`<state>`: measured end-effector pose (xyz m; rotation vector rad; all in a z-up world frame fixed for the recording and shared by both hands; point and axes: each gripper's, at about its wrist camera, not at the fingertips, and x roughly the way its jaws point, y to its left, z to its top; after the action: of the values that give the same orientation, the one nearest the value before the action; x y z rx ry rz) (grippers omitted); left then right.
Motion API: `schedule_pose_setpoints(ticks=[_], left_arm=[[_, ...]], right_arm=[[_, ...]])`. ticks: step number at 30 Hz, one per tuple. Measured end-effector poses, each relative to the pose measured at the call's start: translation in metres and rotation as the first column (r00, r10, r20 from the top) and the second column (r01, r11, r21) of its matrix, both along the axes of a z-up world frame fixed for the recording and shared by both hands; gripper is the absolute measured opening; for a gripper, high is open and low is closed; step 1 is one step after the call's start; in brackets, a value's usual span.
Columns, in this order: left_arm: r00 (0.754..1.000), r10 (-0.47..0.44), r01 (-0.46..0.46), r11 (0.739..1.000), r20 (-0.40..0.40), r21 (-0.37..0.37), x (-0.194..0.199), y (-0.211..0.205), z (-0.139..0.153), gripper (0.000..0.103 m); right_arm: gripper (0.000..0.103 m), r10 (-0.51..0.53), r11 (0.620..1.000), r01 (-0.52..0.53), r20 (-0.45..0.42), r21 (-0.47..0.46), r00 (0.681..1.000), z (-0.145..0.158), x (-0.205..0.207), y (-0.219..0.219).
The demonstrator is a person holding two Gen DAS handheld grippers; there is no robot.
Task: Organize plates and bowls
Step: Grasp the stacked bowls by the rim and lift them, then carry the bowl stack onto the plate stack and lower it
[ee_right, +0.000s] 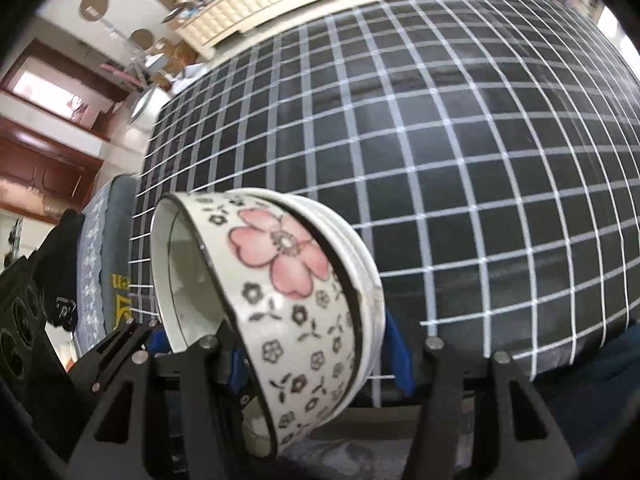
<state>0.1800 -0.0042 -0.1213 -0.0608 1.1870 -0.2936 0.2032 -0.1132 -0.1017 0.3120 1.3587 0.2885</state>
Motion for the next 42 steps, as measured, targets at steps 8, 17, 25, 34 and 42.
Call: schedule_pose_setpoints(ticks=[8, 17, 25, 34, 42], left_arm=[[0.993, 0.117, -0.117, 0.993, 0.003, 0.026, -0.008, 0.058, 0.005, 0.057], [0.978, 0.205, -0.204, 0.979, -0.048, 0.018, -0.013, 0.101, -0.020, 0.055], [0.973, 0.221, -0.221, 0.975, -0.066, 0.002, -0.013, 0.121, -0.037, 0.055], [0.975, 0.214, -0.215, 0.977, -0.059, -0.001, -0.005, 0.117, -0.038, 0.055], [0.980, 0.192, -0.191, 0.981, -0.043, 0.021, -0.003, 0.111, -0.037, 0.055]], right_arm=[[0.060, 0.123, 0.992, -0.123, 0.000, 0.013, 0.992, 0.002, 0.007, 0.067], [0.060, 0.206, 0.978, -0.207, -0.044, -0.020, 0.978, -0.025, 0.012, 0.116], [0.059, 0.211, 0.976, -0.214, -0.066, -0.036, 0.975, -0.038, 0.017, 0.126], [0.059, 0.199, 0.979, -0.201, -0.063, -0.034, 0.978, -0.040, 0.021, 0.119], [0.060, 0.189, 0.982, -0.187, -0.068, 0.029, 0.980, -0.047, 0.022, 0.109]])
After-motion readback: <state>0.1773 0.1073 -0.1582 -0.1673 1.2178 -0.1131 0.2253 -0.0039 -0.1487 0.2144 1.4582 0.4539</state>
